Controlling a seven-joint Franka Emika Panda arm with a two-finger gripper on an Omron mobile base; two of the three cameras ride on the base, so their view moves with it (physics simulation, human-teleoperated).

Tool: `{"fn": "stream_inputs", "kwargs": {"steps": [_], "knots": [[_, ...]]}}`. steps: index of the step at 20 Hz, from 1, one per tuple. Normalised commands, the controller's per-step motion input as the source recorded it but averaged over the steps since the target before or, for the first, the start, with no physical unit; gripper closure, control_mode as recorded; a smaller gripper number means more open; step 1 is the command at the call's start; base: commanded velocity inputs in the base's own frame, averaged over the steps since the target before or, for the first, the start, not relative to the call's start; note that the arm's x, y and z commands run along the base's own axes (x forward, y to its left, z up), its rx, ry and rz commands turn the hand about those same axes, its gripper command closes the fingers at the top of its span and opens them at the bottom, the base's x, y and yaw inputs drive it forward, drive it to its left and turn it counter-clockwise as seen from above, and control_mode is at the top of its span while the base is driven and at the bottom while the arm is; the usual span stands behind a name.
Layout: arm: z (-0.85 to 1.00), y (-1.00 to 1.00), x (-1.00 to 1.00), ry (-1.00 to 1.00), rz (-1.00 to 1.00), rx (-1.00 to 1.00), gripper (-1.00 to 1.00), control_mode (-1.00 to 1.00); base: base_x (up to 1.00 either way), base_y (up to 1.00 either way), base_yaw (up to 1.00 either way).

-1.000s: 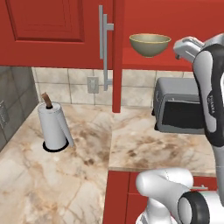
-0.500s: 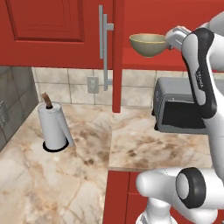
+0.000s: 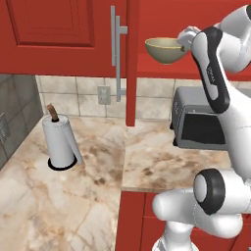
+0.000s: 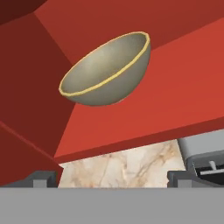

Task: Pick up the bowls from the cabinet and place each bowl in front of a stool on the dining counter.

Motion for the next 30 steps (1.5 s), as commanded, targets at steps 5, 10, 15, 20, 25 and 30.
{"fn": "stream_inputs", "kwargs": {"steps": [5,10,15,20,25,30], "knots": [[0.0,-0.15,0.44,0.0,0.0,0.0,-1.0,-1.0,0.0,0.0,0.0],[0.0,-0.01,0.42,0.05,-0.02,0.0,-1.0,-1.0,0.0,0.0,0.0],[0.0,-0.03,0.45,0.09,-0.06,0.0,-1.0,-1.0,0.0,0.0,0.0],[0.0,-0.15,0.41,0.04,-0.05,0.0,-1.0,-1.0,0.0,0.0,0.0],[-0.03,-0.15,0.46,0.0,-0.03,0.0,-1.0,-1.0,0.0,0.0,0.0],[0.0,-0.17,0.54,0.02,-0.01,0.0,-1.0,-1.0,0.0,0.0,0.0]]}}
